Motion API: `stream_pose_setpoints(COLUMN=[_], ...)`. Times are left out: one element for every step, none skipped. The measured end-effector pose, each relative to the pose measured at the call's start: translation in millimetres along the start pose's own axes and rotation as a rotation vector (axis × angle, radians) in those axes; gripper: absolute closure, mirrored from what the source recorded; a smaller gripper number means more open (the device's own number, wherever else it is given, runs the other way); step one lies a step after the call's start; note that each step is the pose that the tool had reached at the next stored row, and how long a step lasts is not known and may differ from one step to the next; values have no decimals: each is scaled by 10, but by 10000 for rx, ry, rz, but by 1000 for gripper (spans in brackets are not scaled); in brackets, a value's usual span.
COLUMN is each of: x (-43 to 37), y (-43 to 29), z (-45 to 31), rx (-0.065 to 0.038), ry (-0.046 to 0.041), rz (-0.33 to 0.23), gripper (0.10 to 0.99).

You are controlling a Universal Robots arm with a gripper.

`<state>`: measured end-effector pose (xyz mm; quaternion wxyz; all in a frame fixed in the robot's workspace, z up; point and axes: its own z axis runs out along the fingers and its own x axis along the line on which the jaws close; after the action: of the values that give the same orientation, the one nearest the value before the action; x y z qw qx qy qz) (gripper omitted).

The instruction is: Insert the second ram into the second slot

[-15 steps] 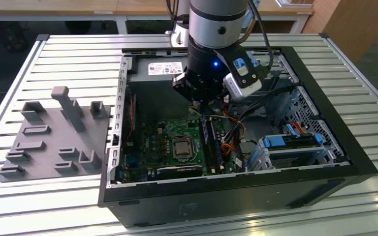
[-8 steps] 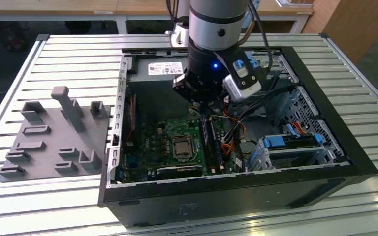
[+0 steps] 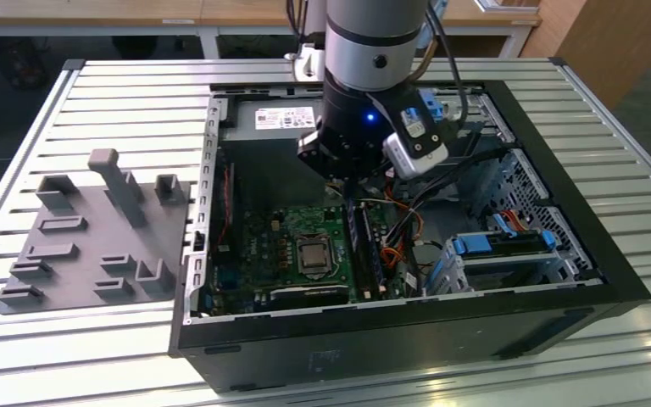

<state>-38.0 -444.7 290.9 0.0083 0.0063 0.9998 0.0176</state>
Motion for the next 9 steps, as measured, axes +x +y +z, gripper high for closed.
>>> stream_pose_setpoints(x=[0, 0, 0, 0, 1, 1, 1, 1, 1], y=[0, -1, -1, -1, -1, -1, -2, -2, -2], z=[6, 11, 18, 24, 29, 35, 42, 48, 54], rx=[1, 1, 1, 1, 2, 1, 2, 2, 1], ry=[0, 0, 0, 0, 1, 1, 1, 1, 0], rz=[0, 0, 0, 0, 0, 0, 0, 0, 0], gripper=[965, 965, 965, 965, 965, 965, 965, 965, 965])
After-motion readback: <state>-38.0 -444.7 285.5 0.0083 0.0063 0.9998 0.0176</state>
